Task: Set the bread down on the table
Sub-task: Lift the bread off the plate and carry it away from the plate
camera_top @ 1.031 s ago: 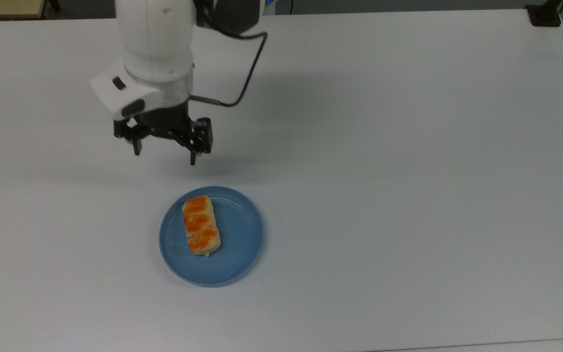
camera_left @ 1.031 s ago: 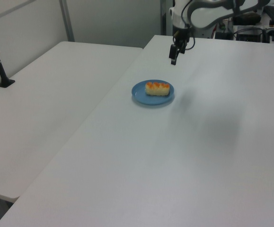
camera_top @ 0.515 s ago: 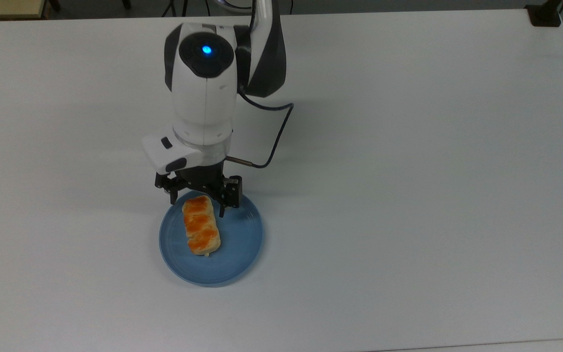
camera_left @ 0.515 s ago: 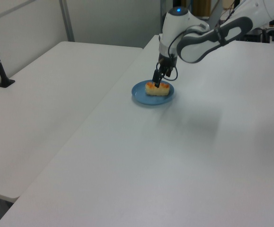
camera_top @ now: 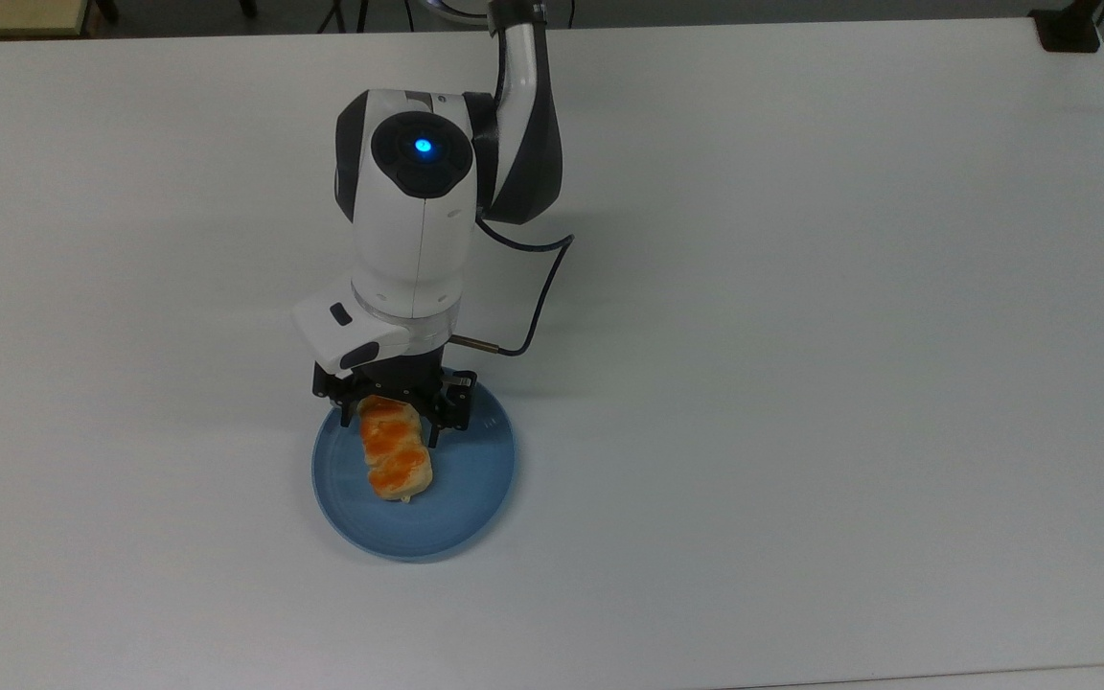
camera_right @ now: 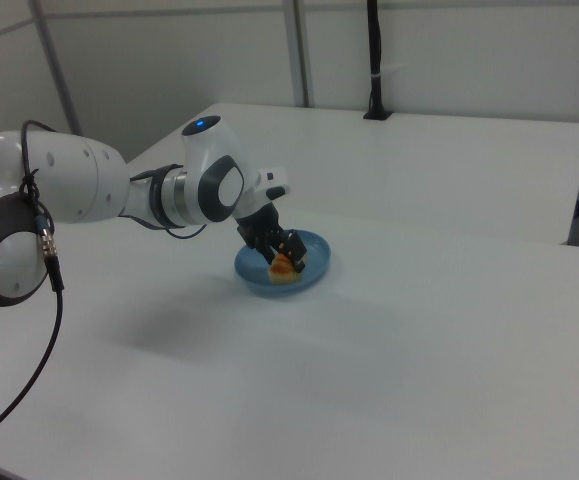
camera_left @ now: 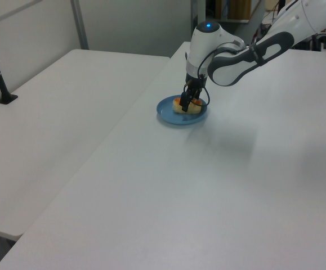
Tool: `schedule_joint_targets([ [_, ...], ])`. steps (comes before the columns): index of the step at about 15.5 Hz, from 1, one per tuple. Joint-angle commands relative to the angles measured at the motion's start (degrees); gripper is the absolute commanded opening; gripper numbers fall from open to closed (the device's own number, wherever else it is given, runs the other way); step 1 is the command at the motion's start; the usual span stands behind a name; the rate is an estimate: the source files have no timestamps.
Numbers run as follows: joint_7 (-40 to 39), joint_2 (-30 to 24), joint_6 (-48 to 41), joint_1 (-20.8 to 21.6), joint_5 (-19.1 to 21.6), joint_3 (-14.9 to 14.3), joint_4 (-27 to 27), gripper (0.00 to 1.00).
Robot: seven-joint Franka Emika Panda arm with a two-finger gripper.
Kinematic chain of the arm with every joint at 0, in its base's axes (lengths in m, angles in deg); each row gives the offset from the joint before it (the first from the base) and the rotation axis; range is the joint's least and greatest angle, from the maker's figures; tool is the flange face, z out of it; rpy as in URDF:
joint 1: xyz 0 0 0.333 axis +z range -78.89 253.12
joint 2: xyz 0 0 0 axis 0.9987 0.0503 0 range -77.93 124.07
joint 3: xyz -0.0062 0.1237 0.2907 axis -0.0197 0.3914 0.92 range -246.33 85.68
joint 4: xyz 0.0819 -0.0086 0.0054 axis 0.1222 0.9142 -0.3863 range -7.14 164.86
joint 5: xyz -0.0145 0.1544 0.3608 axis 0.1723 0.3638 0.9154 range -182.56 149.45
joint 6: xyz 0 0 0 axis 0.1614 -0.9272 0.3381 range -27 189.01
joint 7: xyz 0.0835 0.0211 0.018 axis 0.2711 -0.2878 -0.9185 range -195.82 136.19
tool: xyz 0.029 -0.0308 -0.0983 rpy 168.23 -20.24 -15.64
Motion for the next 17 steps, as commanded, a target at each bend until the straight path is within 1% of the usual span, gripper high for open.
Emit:
schedule_joint_targets([
  [1,1.4,0.3,0.6,0.0,-1.2,0.0,-0.7,0.31],
  [2,1.6,0.3,0.6,-0.1,-1.1,0.0,-0.7,0.29],
  [4,1.4,-0.3,0.4,-0.2,-1.0,0.1,-0.7,0.29],
  [7,-0.7,-2.9,-0.2,-2.4,-0.6,0.1,-0.7,0.29],
  [9,-4.3,-4.7,-0.6,-5.1,-0.3,0.1,-0.7,0.29],
  [13,-11.9,-5.4,-2.3,-10.1,-0.6,0.0,-0.8,0.29],
  [17,-19.3,-5.5,-2.3,-13.1,-1.1,-0.4,-0.6,0.29],
])
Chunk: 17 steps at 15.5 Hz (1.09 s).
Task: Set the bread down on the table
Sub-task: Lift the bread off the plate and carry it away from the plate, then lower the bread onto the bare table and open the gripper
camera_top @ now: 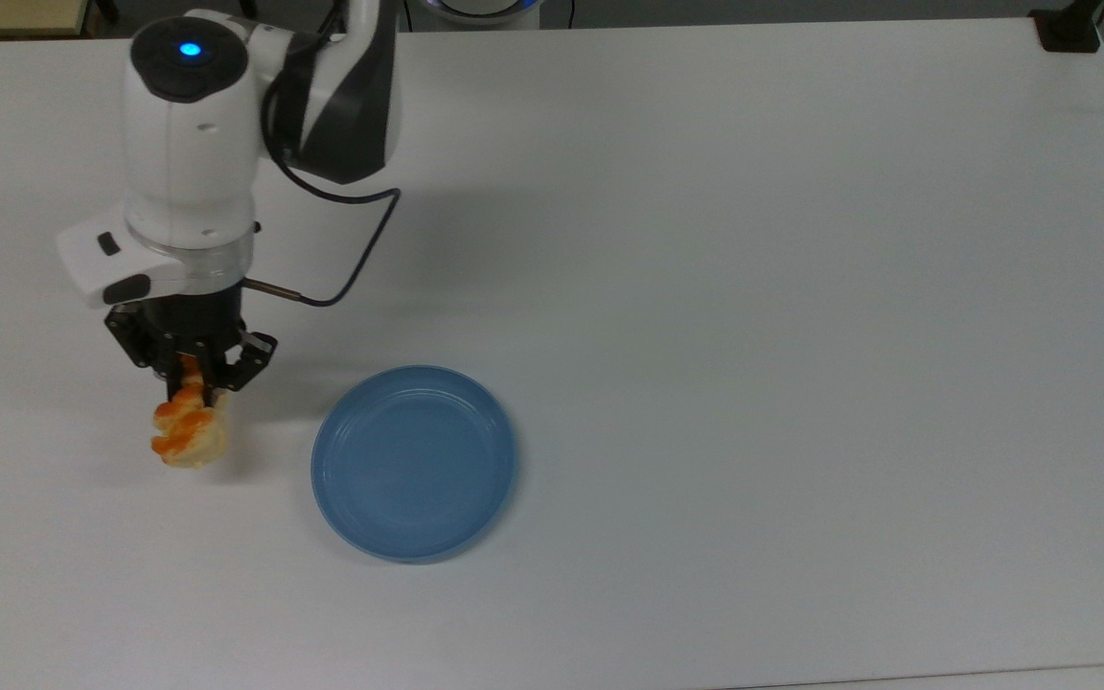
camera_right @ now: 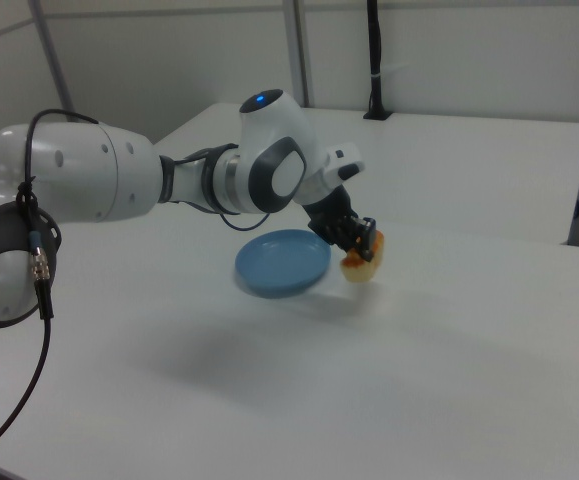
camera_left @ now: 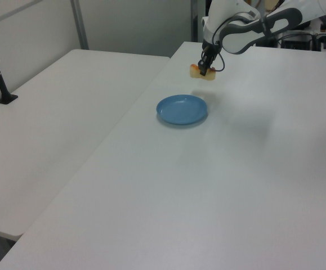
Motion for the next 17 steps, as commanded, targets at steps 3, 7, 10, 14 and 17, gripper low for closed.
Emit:
schedule_joint_targets([
  [3,-12.3,-1.3,-1.2,-3.9,-1.1,-0.1,2.2,0.29],
  [7,-15.9,0.5,-0.6,-7.3,-0.9,-0.1,2.7,0.29],
  [10,-14.9,1.7,-0.5,-8.5,0.0,-0.1,2.7,0.29],
  [14,-12.9,2.6,-0.5,-8.8,3.4,-0.1,2.8,0.38],
  [17,-12.9,2.6,-0.5,-8.8,3.4,-0.1,2.8,0.98],
])
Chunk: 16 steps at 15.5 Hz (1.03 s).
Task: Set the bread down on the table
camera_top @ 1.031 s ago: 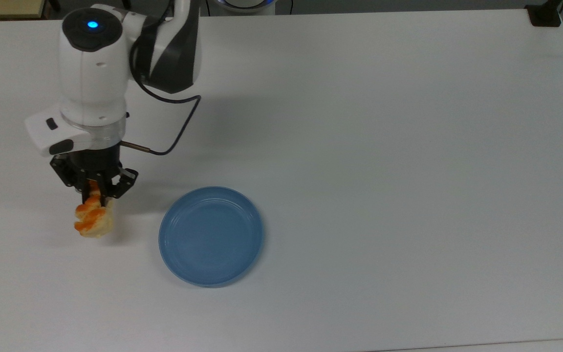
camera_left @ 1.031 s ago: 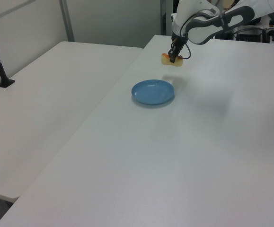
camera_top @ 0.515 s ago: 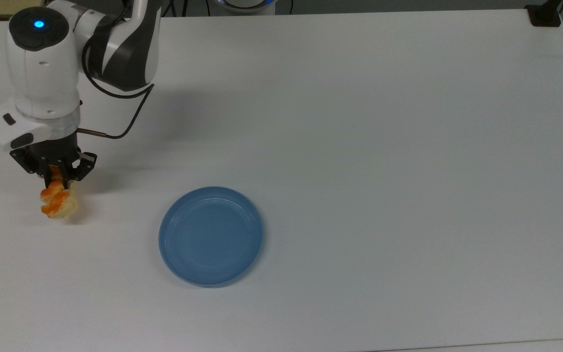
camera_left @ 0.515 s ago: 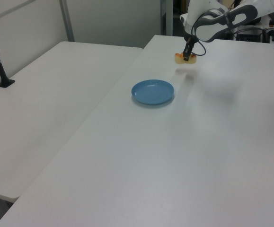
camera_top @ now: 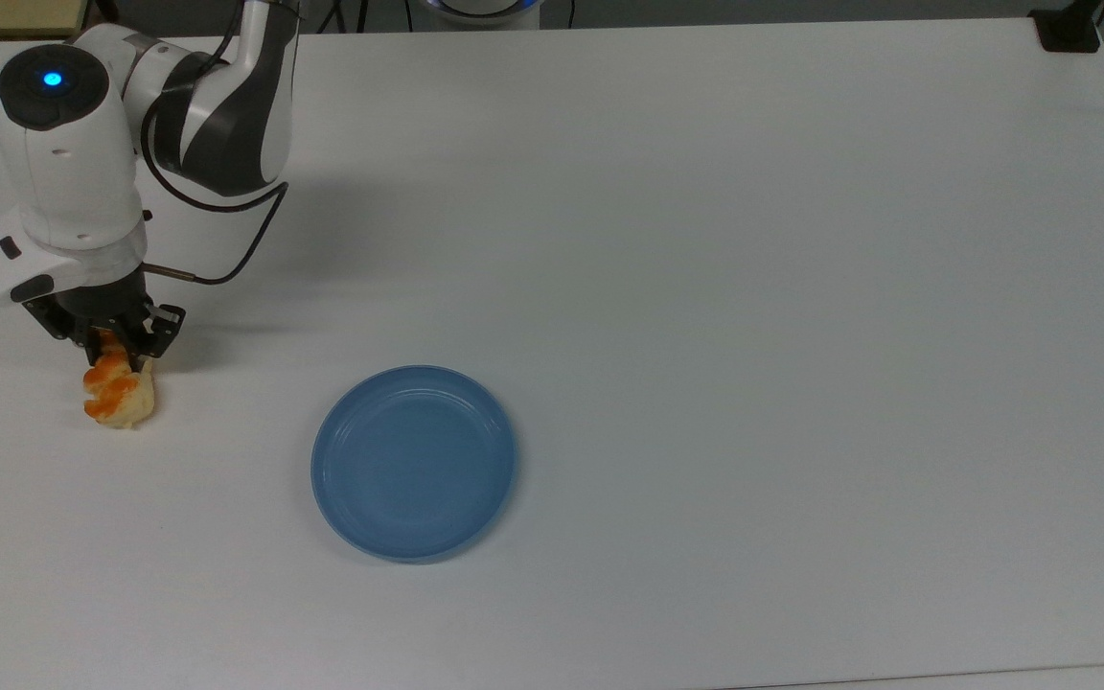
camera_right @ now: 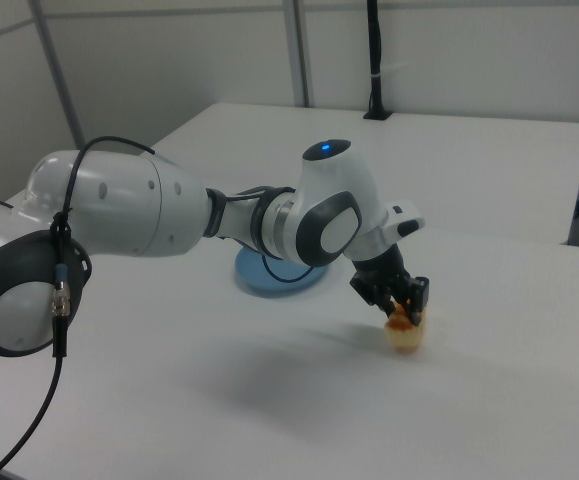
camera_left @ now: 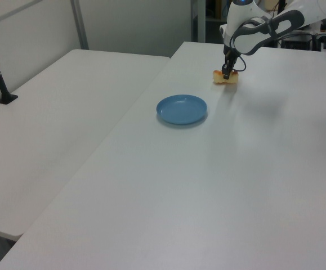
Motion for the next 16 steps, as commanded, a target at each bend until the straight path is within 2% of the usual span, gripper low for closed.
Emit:
schedule_joint_targets([
  [1,0.9,-0.7,-0.5,0.1,0.6,0.0,0.7,1.00],
  [5,1.1,-1.8,-0.6,0.1,0.8,0.0,1.3,1.00],
  [9,6.2,-8.9,-3.5,-0.1,1.0,0.0,4.7,1.00],
  [13,7.8,-20.3,-25.4,0.4,1.2,0.2,3.7,1.00],
  [14,8.3,-22.8,-29.1,0.5,2.5,0.3,3.6,1.00],
  [16,11.6,-27.3,-34.1,0.6,7.6,0.4,3.6,1.00],
])
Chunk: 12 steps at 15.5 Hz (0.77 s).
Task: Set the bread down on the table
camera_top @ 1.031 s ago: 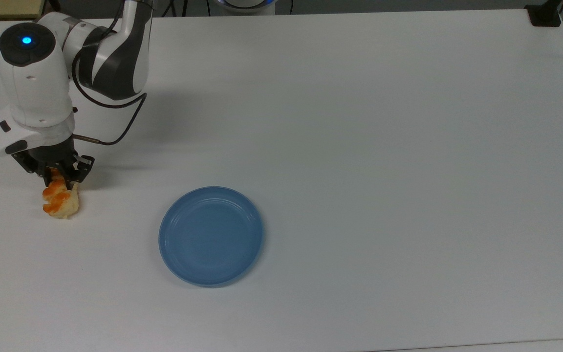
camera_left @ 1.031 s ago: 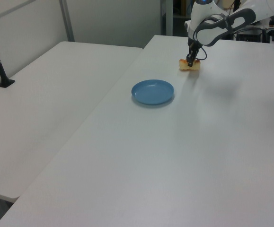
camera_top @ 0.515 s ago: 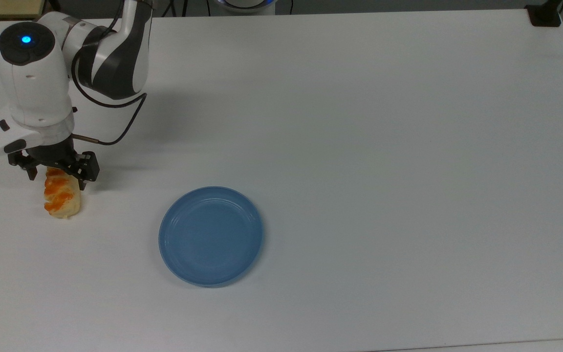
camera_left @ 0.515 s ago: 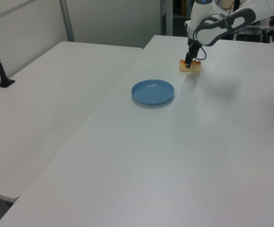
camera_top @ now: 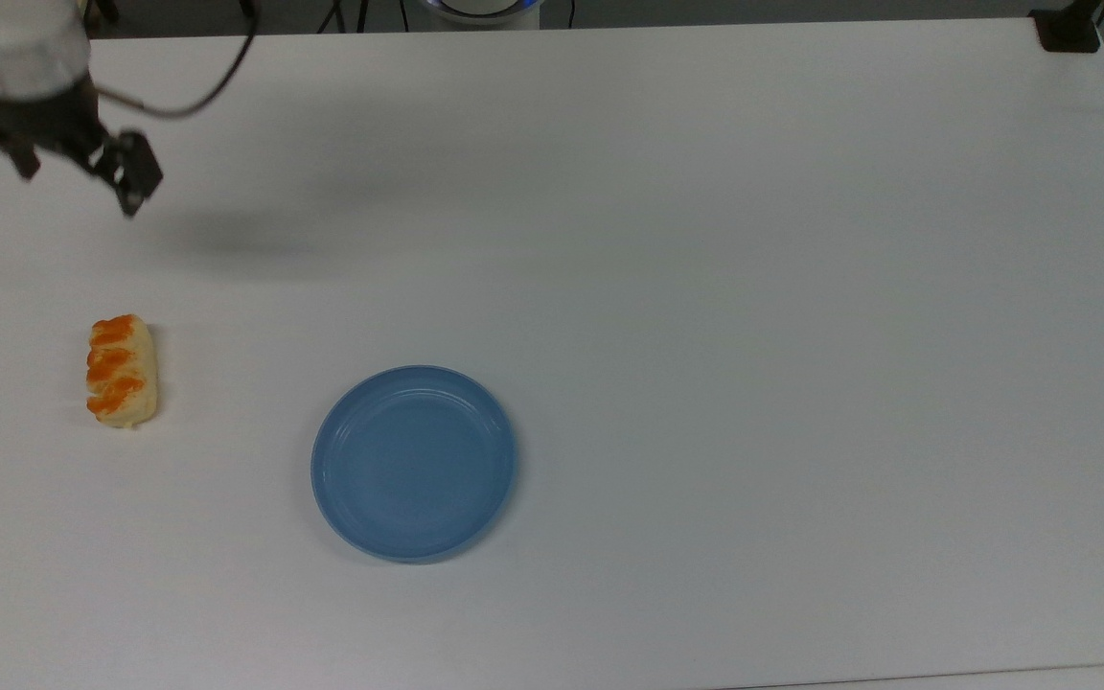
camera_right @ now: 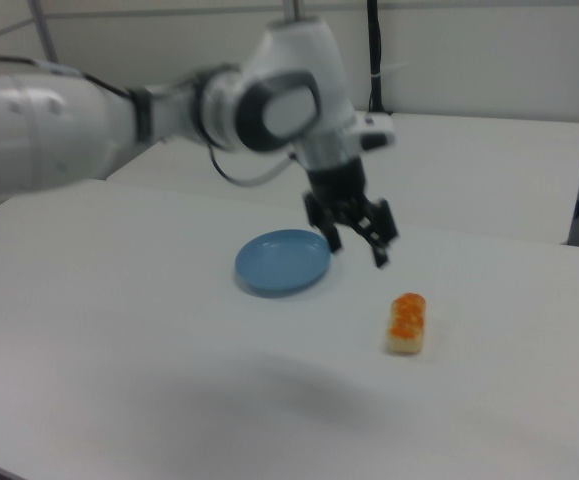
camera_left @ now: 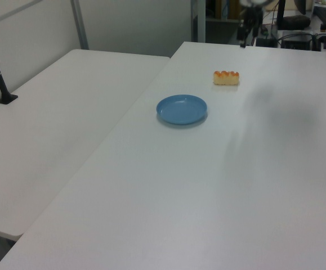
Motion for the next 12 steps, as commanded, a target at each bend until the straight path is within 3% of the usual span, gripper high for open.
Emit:
schedule_joint_targets([
  [1,5.8,-10.6,-8.5,0.8,5.8,0.3,3.8,1.00],
  [8,16.2,-18.1,-17.3,7.2,6.5,-0.7,3.4,1.00],
  [12,9.1,-18.2,-16.3,19.2,6.1,-7.7,4.1,1.00],
])
